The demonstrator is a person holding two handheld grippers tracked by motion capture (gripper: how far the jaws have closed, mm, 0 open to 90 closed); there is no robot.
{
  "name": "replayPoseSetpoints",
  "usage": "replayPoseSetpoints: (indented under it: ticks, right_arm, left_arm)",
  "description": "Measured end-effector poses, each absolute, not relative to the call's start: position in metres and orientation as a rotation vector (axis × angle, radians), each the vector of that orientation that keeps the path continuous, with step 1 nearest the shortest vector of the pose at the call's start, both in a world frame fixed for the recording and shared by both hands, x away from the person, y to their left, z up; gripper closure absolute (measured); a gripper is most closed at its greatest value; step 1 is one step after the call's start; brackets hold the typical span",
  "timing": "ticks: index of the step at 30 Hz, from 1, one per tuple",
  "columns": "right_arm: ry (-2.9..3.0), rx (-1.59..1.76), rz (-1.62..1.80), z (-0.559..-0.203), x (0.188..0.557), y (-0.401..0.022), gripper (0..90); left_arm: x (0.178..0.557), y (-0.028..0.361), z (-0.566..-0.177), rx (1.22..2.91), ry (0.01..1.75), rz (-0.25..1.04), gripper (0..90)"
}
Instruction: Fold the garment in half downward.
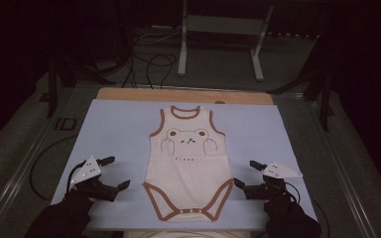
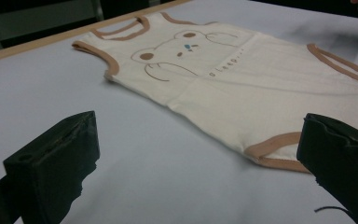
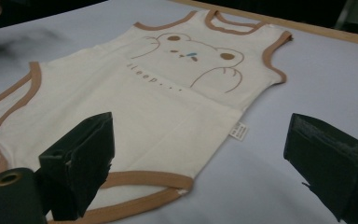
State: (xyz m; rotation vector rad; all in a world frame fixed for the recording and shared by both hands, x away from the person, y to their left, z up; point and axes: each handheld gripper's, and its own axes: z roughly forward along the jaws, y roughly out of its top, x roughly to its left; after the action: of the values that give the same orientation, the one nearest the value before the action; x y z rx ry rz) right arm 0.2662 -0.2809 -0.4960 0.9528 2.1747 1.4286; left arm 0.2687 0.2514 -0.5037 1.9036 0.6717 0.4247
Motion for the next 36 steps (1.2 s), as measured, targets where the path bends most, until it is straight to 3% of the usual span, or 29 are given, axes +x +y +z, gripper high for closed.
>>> replayPoseSetpoints:
  ticks: [25, 36]
  right_arm:
    - [2.232, 0.984, 1.387, -0.486, 0.265, -0.272, 8.8]
    - [2.205, 0.974, 1.405, -0.456, 0.259, -0.265, 8.8]
  left_arm:
    - [0.267, 0.243, -0.494, 1.942, 0.607, 0.378, 0.0]
    - [0.269, 0.238, -0.483, 1.937, 0.590, 0.343, 0.0]
